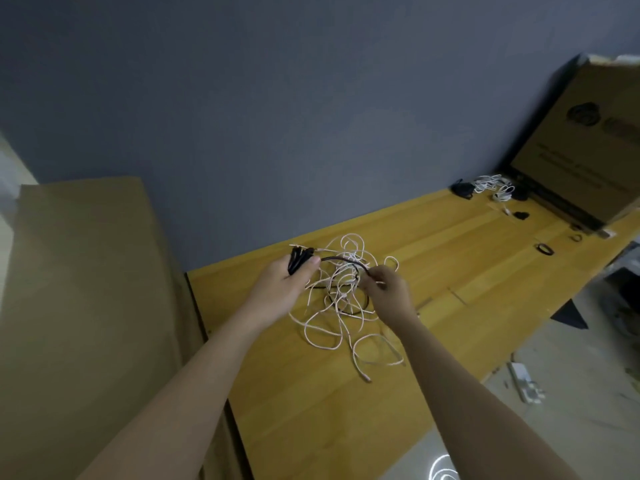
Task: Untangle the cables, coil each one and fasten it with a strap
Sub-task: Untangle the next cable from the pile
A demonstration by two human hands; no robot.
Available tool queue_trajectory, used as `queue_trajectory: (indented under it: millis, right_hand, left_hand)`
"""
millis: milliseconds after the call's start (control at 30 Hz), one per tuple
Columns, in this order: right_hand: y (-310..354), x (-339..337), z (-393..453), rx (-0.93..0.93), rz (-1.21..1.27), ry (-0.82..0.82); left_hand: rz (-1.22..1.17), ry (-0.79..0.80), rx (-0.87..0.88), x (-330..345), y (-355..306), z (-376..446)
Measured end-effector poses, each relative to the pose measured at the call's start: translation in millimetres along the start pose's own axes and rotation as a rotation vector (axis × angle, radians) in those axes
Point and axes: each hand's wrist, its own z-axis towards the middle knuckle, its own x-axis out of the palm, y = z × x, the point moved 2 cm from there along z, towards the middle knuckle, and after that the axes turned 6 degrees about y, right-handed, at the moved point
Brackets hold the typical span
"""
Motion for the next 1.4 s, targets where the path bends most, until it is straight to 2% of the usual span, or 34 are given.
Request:
queue_trajectory:
  millis: [67, 133, 167, 200, 233, 333, 367, 433, 467, 533, 633, 700, 767, 900, 1000, 1100, 1167, 1233, 1333, 1400]
  right_hand:
    - [-8, 9, -15, 0.031, -0.002, 0.111]
    - [-17, 17, -26, 0.053, -0.186, 0.261]
    - [-13, 18, -27, 0.050, -0.300, 0.281]
    - [-4, 17, -24, 0.031, -0.336, 0.231]
    - [12, 14, -19, 0.007, -0.241, 0.132]
    - [82, -13, -12, -0.110, 0.498, -0.284]
    - [103, -23, -15, -0.193, 0.655, -0.375]
    - [124, -28, -22, -0.344, 0.642, -0.457]
    - [121, -23, -24, -0.352, 0.534, -0.425]
    - [91, -1, -25, -0.236, 0.307, -0.250]
    - [38, 20, -24, -0.066, 0.197, -0.122]
    - [21, 25, -27, -0.083, 0.119, -0.080]
    - [16, 34, -33, -0.128, -0.067, 0.035]
    - [17, 59, -52, -0.300, -0.460, 0.247]
    - [16, 74, -76, -0.305, -0.444, 0.383]
    - [4, 81, -96, -0.224, -0.336, 0.477]
    - [-4, 82, -103, -0.253, -0.427, 0.551]
    - [2, 80, -103, -0.363, -0.582, 0.562]
    - [27, 66, -99, -0.673, -0.596, 0.357]
    - [31, 51, -97, -0.742, -0.524, 0.209]
  left_hand:
    - [-0.120, 0.036, -0.002, 2, 1, 0]
    - [-0.113, 0.079, -0.001, 6, 1, -1]
    - [-0.104, 0.096, 0.000, 7, -1, -2]
    - [-0.121, 0.102, -0.002, 8, -2, -4]
    - [-0.159, 0.094, -0.006, 8, -4, -5]
    - [-0.172, 0.042, 0.010, 3, -6, -4]
    - [-0.128, 0.044, 0.019, 3, -4, -4]
    - [-0.066, 0.064, 0.022, 4, 0, -4]
    - [-0.052, 0.074, 0.014, 4, 1, -4]
    - [-0.057, 0.096, -0.009, 3, 0, -5]
    - [-0.280, 0.162, -0.061, 1, -3, -7]
    - [-0.459, 0.212, -0.071, -3, -5, -9]
    - [-0.584, 0.237, -0.066, -5, -6, -10]
    - [-0.690, 0.190, -0.016, -3, -6, -6]
    - [-0.679, 0.086, 0.031, 0, -7, -6]
    - [-0.492, 0.025, 0.060, 3, -7, -8]
    - [-0.330, 0.029, 0.060, 5, -2, -9]
    - [-0.116, 0.049, 0.046, 8, 2, -11]
    - [0.369, 0.086, -0.005, 9, 7, -13]
    - [0.541, 0.135, -0.038, 8, 9, -15]
